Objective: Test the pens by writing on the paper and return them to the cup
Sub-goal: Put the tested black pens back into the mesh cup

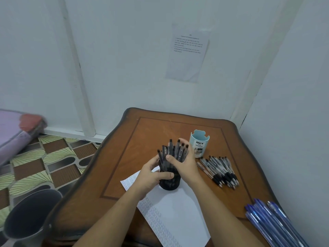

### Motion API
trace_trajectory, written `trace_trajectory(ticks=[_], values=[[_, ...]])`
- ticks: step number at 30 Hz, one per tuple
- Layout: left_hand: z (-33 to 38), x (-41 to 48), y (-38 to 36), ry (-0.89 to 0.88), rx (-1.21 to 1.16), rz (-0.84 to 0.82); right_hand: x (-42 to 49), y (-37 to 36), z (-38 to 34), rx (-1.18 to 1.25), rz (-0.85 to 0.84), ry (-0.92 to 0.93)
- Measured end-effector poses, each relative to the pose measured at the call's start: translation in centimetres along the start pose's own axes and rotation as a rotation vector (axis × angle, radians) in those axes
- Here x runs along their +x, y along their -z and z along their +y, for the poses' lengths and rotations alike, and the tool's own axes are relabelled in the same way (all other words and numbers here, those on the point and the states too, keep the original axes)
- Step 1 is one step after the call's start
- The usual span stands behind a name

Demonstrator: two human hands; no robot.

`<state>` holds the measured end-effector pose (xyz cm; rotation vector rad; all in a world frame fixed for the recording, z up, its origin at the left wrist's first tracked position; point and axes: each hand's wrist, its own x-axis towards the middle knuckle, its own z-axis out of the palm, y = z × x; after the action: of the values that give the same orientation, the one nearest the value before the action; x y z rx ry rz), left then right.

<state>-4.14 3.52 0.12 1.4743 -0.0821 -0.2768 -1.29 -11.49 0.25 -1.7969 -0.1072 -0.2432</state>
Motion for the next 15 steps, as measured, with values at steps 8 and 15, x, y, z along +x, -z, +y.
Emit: trace_trajectory(ticks=[8,15], values=[[-0.1,0.3,0.0,0.029,0.024,0.019,0.1,3.7,-0.3,-0.006,-0.474,-0.339],[0.0,0.3,-0.9,0.024,0.045,0.016,-0.1,6.3,-0.1,0.121,-0.529,-0.371]])
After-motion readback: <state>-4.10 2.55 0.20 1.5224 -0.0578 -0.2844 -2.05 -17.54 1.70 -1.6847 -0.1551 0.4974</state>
